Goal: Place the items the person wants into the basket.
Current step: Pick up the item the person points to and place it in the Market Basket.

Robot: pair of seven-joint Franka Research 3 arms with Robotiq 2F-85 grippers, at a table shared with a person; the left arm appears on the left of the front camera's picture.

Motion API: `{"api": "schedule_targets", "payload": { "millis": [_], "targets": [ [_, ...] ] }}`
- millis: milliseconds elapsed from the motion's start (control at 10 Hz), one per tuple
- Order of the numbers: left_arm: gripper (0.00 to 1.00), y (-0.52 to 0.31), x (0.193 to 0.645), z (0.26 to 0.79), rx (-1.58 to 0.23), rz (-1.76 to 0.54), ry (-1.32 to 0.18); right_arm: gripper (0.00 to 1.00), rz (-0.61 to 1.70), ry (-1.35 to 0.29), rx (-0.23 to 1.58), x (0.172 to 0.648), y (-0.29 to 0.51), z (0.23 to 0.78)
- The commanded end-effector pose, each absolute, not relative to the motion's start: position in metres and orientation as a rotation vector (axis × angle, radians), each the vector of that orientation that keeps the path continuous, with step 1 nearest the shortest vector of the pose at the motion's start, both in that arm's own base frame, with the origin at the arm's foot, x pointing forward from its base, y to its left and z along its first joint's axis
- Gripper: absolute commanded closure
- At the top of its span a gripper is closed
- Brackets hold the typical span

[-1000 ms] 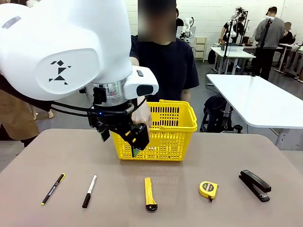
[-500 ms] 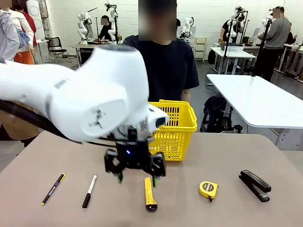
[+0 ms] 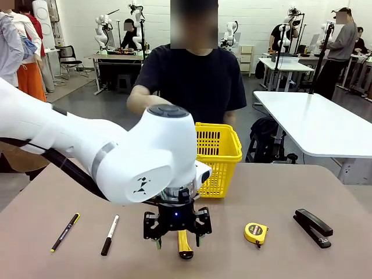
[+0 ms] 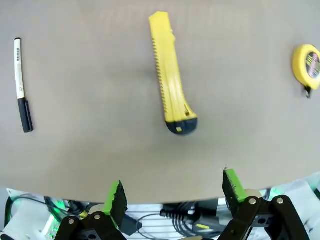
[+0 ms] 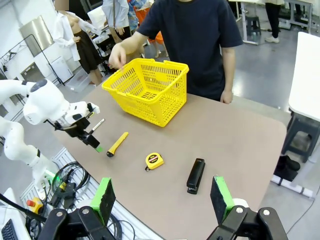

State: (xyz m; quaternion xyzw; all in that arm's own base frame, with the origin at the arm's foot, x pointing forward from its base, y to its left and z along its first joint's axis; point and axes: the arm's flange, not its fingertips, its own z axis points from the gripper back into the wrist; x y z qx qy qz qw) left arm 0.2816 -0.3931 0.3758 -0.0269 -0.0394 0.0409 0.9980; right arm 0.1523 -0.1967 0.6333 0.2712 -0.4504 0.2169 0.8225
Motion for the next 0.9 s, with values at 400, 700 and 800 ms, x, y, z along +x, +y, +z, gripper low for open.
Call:
{"api": "schedule_targets", "payload": {
  "millis": [400,700,800],
  "targets": [
    [0.0,-0.416,0.326,0.332,-0.007,0.155,-0.116,0.0,0.471,-0.96,0.588,0.154,-0.195,0.633],
    [0.0,-0.424,0.341,0.32,0.025,0.163,-0.144,0.0,0.471,-0.96,0.588,0.154,-0.195,0.633],
    [0.0,-0.424,0.342,0.318,0.021,0.161,-0.152,0.0,0.471,-0.96,0.588,0.154,-0.195,0.633]
  ]
}}
